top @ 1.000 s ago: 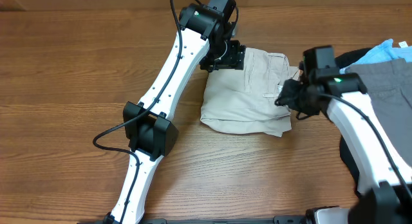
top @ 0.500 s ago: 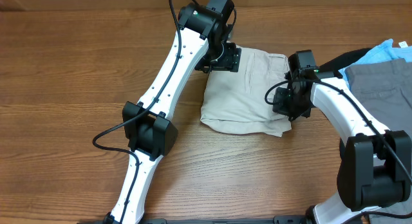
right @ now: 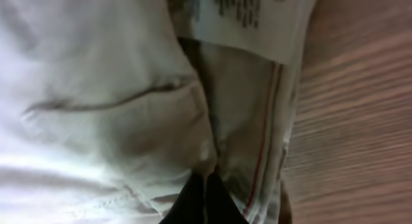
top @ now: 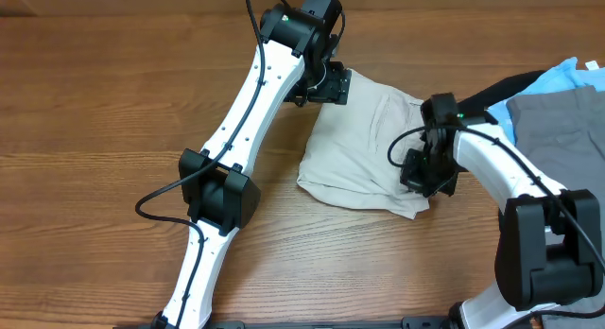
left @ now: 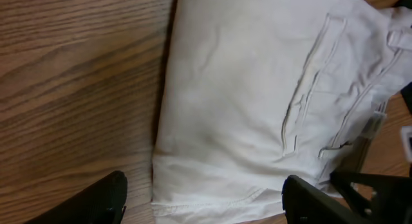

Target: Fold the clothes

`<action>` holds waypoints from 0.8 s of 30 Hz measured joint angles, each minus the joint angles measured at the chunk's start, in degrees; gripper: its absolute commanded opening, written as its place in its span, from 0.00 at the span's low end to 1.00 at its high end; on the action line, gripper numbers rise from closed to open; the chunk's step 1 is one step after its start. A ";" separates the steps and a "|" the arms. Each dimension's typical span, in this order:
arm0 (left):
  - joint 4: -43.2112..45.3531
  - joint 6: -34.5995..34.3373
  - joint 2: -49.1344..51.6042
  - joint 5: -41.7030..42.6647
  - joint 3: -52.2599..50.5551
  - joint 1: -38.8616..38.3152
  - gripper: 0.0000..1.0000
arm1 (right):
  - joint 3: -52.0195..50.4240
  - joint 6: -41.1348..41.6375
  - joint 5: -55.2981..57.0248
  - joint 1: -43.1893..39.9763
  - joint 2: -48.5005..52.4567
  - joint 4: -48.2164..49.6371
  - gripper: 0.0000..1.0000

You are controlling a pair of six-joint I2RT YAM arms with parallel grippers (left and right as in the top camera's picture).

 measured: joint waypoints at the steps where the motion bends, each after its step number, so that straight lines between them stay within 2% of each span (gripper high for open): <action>1: 0.04 0.00 0.00 -0.09 0.00 0.00 0.79 | -1.07 0.74 -0.07 0.00 0.00 0.81 0.04; 7: 0.09 0.00 0.00 -0.09 0.00 -0.02 0.78 | -6.71 4.26 -0.85 -0.07 -2.67 5.29 0.04; 11: 0.22 -0.02 0.00 -0.11 0.00 0.00 0.78 | -6.45 4.96 -1.42 -0.04 -2.80 2.64 0.07; 16: 0.24 0.00 0.00 -0.11 0.00 0.00 0.79 | -0.70 5.18 -1.40 -0.07 -2.75 -8.57 0.33; 18: 0.24 -0.02 0.00 -0.11 0.00 0.00 0.79 | 4.76 5.05 -1.33 -0.07 -3.08 -10.69 0.59; 19: 0.24 0.00 0.00 -0.11 0.00 -0.02 0.79 | 7.98 4.90 -1.33 -0.07 -3.48 -11.56 0.68; 21: 0.24 0.00 0.00 -0.11 0.00 0.00 0.79 | 13.46 4.39 -1.44 -0.07 -4.63 -12.63 0.68; 24: 0.24 -0.02 0.00 -0.11 0.00 0.00 0.79 | 17.79 3.23 -1.44 -0.07 -6.49 -11.21 0.50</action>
